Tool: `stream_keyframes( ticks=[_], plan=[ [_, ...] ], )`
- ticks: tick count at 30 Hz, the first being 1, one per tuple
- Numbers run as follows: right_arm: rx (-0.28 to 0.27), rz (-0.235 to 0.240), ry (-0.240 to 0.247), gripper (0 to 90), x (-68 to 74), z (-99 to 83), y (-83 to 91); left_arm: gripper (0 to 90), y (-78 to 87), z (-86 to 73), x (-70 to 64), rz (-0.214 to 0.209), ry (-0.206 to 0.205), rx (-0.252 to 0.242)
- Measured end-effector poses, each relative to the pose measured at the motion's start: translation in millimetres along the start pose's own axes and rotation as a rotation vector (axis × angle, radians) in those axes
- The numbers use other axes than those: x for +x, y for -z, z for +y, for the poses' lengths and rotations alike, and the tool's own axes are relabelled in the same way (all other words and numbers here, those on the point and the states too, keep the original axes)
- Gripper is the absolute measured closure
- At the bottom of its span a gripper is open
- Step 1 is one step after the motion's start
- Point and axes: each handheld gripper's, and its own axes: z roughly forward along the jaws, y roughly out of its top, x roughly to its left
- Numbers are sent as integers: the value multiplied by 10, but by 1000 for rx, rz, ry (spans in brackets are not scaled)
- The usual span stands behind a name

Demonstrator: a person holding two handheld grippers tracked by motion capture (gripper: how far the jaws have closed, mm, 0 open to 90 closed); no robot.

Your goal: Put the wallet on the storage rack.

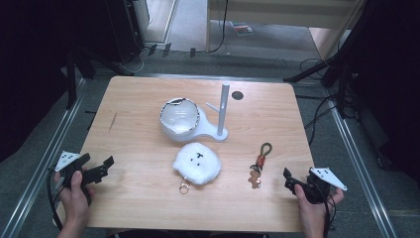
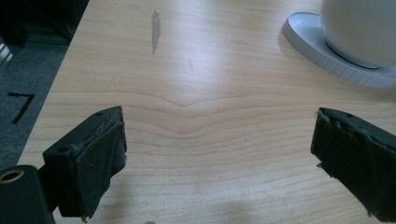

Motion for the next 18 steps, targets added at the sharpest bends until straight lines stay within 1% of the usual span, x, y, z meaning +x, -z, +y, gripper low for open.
stream_keyframes(
  ticks=[1,4,8,10,11,12,15,16,17,18],
  plan=[
    [-2,-6,-7,68,-6,5,6,42,-2,0,-4,1,1,-1],
    [7,2,-19,100,-14,35,11,42,4,-6,2,-5,6,-8],
    [20,2,-17,113,26,72,2,42,12,-9,12,-9,12,-8],
    [9,26,-16,105,90,105,30,42,17,-10,9,-4,8,-8],
    [9,26,-16,105,90,105,30,42,14,-11,5,0,9,-10],
    [0,44,-11,94,141,121,56,42,11,-9,4,0,8,-6],
    [-6,76,16,52,218,141,79,42,4,-3,-2,7,-1,5],
    [-5,76,19,43,249,148,88,42,0,-3,-7,5,-4,6],
    [-5,76,19,43,249,148,88,42,0,-3,-7,5,-4,6],
    [-11,82,28,31,304,164,102,42,-2,-2,-11,7,-7,9]
  ],
)
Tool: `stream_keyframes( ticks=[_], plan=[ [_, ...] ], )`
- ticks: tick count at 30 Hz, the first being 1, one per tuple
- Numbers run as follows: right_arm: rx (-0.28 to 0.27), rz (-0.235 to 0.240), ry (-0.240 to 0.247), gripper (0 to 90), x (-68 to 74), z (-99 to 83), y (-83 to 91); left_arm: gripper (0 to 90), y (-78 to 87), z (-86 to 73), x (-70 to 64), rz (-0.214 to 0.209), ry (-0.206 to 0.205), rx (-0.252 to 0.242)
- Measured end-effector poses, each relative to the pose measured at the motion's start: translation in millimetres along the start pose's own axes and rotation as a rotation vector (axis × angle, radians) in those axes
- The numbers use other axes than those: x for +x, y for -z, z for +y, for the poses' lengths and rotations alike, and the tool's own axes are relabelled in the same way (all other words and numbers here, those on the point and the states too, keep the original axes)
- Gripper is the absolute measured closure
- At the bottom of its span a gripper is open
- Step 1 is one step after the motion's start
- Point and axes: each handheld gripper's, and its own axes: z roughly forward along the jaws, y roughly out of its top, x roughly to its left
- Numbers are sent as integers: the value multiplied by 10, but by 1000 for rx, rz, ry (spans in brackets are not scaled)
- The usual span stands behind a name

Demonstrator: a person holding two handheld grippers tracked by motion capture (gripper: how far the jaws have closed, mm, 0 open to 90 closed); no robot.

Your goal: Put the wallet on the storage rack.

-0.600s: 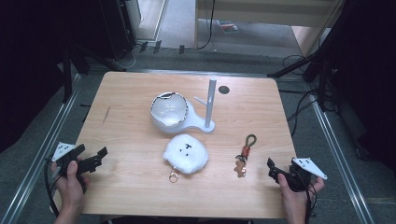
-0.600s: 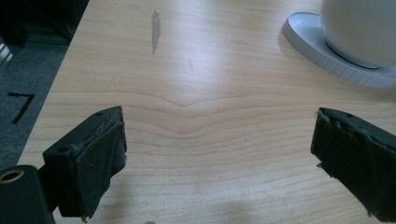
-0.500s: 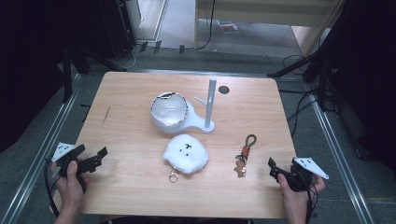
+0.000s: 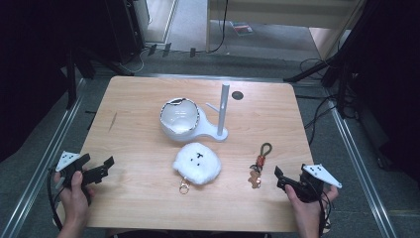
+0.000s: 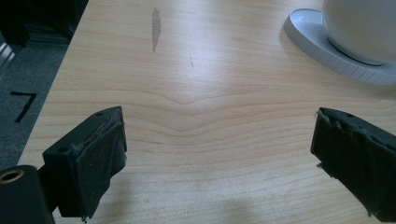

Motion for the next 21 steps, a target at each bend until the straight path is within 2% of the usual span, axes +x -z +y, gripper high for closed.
stream_keyframes(
  ticks=[8,18,20,21],
  plan=[
    [31,59,39,14,239,12,-29,24,-3,0,-11,4,-6,2],
    [47,99,65,14,484,62,-63,24,-4,-1,-12,4,-11,3],
    [52,103,91,14,574,80,-79,24,-3,-1,-10,1,-11,5],
    [52,103,91,14,574,80,-79,24,-2,-2,-9,-1,-11,4]
  ],
)
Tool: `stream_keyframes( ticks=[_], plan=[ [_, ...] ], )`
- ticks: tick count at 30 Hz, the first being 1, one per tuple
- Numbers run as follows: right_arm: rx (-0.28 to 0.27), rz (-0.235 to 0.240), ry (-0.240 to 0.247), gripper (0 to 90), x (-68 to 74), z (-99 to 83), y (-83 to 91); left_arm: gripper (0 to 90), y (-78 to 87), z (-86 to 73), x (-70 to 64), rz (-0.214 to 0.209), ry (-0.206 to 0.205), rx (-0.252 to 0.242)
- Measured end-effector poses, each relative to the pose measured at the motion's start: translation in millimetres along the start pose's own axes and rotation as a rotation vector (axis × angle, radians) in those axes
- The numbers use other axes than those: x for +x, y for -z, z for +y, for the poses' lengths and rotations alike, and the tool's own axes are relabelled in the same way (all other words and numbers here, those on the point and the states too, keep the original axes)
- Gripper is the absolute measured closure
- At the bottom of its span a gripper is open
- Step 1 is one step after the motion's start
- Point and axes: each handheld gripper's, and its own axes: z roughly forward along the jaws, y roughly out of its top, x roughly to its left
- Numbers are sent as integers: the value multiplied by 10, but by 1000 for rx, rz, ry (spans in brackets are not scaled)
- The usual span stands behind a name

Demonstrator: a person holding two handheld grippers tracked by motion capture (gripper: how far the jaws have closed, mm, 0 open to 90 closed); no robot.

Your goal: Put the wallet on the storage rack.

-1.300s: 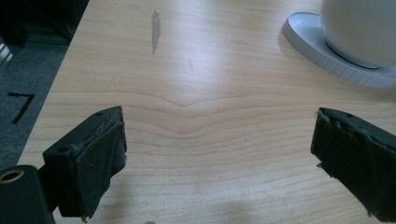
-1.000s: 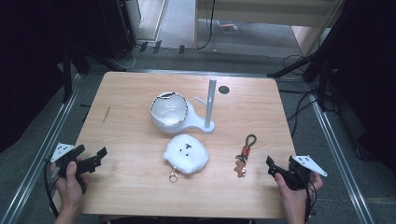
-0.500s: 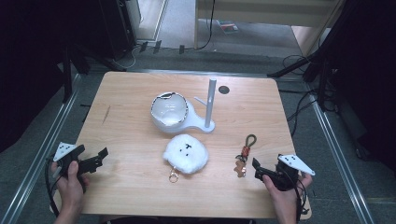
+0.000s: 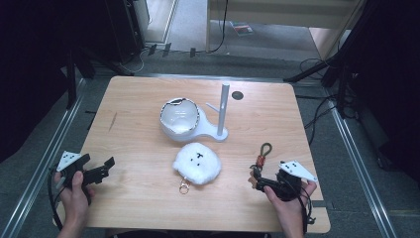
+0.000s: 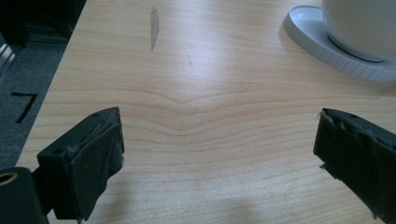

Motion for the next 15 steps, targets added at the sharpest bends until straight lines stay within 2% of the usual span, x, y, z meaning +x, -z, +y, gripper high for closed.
stream_keyframes(
  ticks=[7,15],
  plan=[
    [4,5,39,15,217,99,-58,24,-5,2,1,-1,4,2],
    [25,21,71,15,375,119,-114,25,-7,4,6,-5,9,9]
  ],
)
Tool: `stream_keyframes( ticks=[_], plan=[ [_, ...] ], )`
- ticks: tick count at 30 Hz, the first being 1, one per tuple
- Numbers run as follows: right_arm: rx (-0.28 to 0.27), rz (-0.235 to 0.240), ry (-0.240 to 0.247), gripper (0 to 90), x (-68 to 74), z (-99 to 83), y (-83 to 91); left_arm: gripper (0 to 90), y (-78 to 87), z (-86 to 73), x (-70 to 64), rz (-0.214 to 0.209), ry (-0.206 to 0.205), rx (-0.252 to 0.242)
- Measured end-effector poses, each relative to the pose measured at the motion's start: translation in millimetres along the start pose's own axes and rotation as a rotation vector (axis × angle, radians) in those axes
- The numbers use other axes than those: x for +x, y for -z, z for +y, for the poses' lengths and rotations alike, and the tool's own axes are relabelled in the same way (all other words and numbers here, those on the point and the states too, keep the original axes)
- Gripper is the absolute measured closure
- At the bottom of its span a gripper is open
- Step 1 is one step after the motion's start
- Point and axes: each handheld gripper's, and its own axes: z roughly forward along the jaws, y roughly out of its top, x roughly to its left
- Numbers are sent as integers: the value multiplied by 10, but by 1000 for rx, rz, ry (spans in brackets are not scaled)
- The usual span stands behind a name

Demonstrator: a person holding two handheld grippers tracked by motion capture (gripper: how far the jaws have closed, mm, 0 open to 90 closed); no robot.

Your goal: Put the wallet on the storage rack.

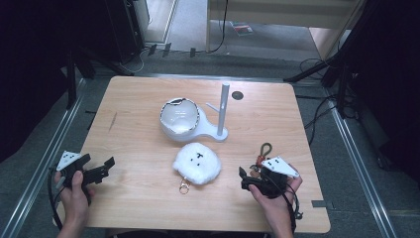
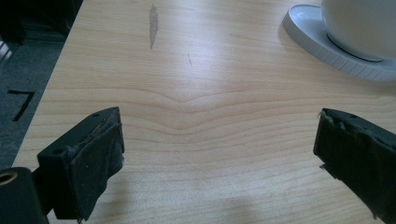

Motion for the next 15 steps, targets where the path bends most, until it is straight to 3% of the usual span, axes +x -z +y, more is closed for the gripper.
stream_keyframes(
  ticks=[15],
  plan=[
    [20,49,38,15,233,76,-83,25,-3,0,-3,1,-1,2]
  ],
)
